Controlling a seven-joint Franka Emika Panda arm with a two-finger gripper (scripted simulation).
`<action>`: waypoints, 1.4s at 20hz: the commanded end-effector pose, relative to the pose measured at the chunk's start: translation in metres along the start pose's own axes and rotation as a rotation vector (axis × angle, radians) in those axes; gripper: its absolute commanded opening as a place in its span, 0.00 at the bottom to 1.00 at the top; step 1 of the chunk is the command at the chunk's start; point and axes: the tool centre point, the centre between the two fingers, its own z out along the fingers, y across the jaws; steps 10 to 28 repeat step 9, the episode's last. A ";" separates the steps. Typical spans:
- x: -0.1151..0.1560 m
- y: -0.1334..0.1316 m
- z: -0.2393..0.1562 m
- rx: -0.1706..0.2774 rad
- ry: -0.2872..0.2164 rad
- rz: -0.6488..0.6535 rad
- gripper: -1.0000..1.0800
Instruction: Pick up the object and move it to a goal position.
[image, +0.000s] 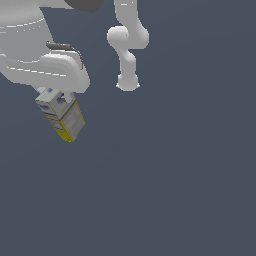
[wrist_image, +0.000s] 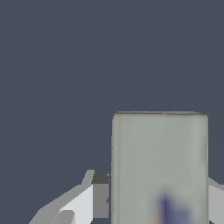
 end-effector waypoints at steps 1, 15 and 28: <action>0.003 0.006 -0.006 0.000 -0.001 -0.001 0.00; 0.006 0.013 -0.013 0.000 0.000 -0.001 0.00; 0.006 0.013 -0.013 0.000 0.000 -0.001 0.00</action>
